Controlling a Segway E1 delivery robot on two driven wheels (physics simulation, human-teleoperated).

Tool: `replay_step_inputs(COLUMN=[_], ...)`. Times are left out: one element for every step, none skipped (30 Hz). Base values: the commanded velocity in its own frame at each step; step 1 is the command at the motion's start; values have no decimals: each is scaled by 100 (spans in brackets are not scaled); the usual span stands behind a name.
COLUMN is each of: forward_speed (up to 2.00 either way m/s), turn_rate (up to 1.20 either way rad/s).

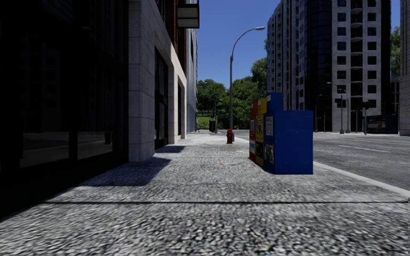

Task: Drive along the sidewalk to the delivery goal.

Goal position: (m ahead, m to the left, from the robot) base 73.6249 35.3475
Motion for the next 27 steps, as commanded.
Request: replay_step_inputs(forward_speed=[200, 200, 200, 200, 200, 200, 200, 200, 200, 200, 200, 200, 200, 200, 200, 200, 200, 200, 200, 200, 200, 200, 200, 200, 200, 200, 200], turn_rate=[0, 0, 0, 0, 0, 0, 0, 0, 0, 0, 0, 0, 0, 0, 0, 0, 0, 0, 0, 0, 0, 0, 0, 0, 0, 0, 0])
